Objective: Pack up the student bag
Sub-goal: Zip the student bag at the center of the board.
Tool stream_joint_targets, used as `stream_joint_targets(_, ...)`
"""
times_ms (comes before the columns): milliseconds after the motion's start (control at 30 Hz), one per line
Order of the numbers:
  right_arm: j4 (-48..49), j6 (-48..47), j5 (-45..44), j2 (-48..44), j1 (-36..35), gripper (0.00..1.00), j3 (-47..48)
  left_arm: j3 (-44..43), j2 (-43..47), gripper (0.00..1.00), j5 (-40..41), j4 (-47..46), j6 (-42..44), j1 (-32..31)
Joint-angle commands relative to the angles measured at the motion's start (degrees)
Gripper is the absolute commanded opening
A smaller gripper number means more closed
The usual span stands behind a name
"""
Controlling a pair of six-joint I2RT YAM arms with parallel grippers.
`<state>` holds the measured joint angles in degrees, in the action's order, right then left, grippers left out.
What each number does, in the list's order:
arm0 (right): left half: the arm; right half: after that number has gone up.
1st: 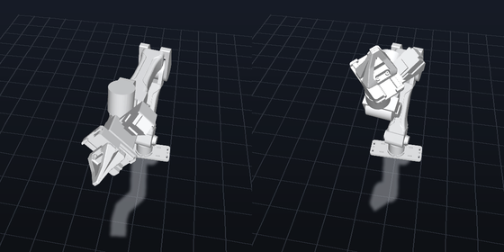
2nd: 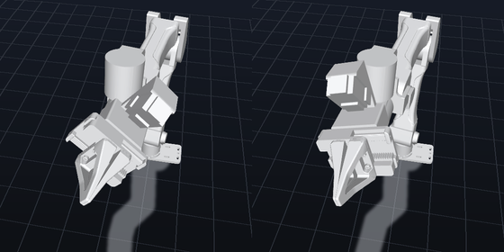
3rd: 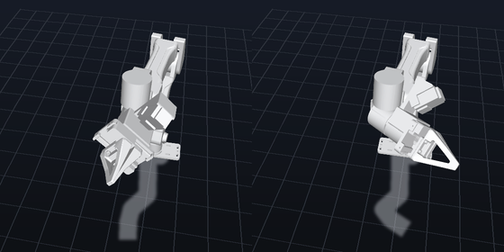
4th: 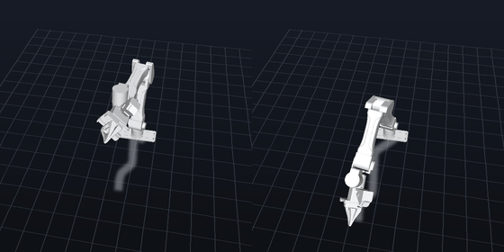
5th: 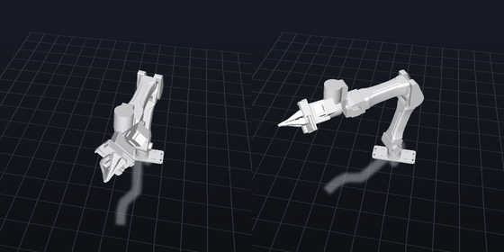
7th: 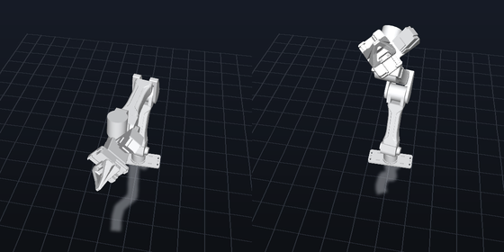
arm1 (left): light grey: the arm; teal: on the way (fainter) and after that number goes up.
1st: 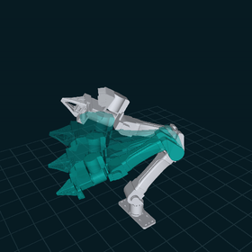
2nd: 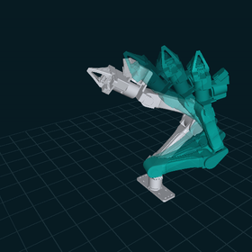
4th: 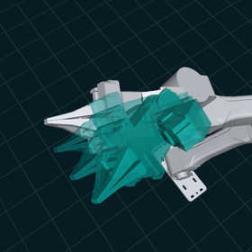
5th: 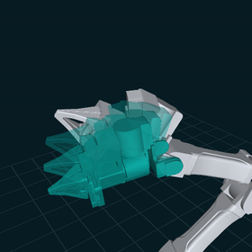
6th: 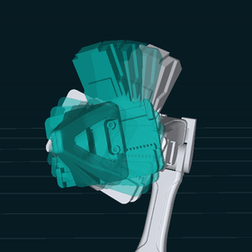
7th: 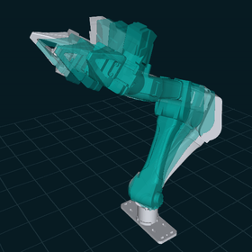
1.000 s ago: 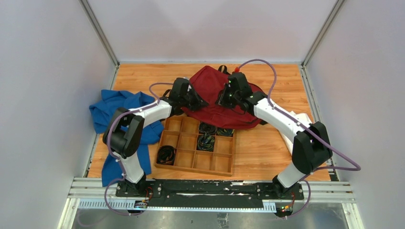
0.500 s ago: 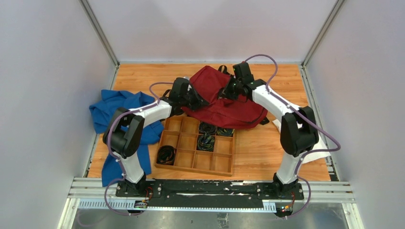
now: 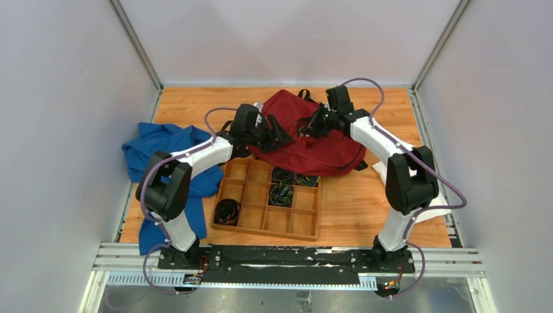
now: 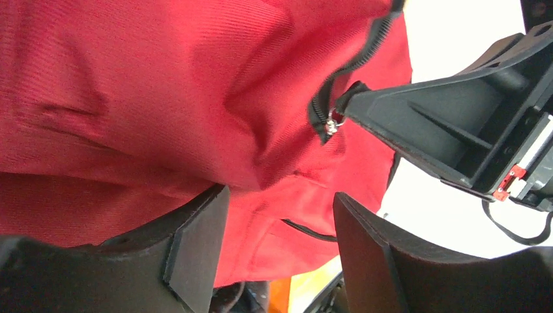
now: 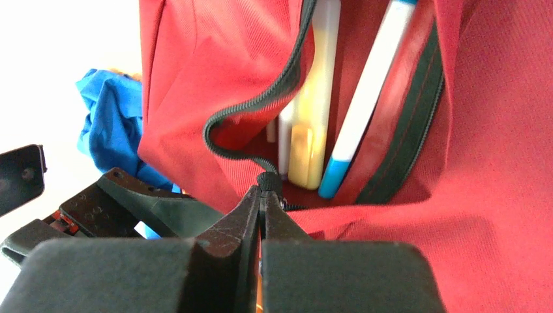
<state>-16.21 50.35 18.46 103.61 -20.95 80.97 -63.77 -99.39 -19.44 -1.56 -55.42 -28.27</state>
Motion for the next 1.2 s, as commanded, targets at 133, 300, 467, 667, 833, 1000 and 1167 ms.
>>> stream_joint_targets(133,3.46,0.94,3.37,-9.74,-0.03,0.00,-7.06,-1.13,2.47,0.56,-0.56,-1.37,-2.08,-4.47)
stream_joint_targets(300,3.43,0.56,4.65,-13.48,-0.16,0.00,-8.86,-0.66,2.37,0.52,0.22,-4.04,-4.21,-4.49)
stream_joint_targets(467,2.34,-0.68,5.30,-14.29,-0.27,0.00,-8.84,-1.42,1.94,0.53,1.16,-4.06,-3.60,-4.58)
stream_joint_targets(667,3.20,0.02,6.69,-12.96,-0.71,0.00,-8.54,-3.39,0.57,0.54,1.96,-3.97,-0.26,-5.99)
stream_joint_targets(833,3.22,0.16,6.61,-12.84,-0.89,0.00,-8.46,-4.86,-0.24,0.63,3.09,-3.96,3.00,-6.97)
stream_joint_targets(1000,3.54,0.80,7.09,-13.25,-0.85,0.00,-8.79,-7.01,-3.83,0.54,4.69,-2.18,6.07,-7.00)
stream_joint_targets(1167,3.37,0.64,7.43,-13.57,-0.85,0.00,-8.77,-6.59,-4.32,0.39,7.20,-1.85,7.05,-7.36)
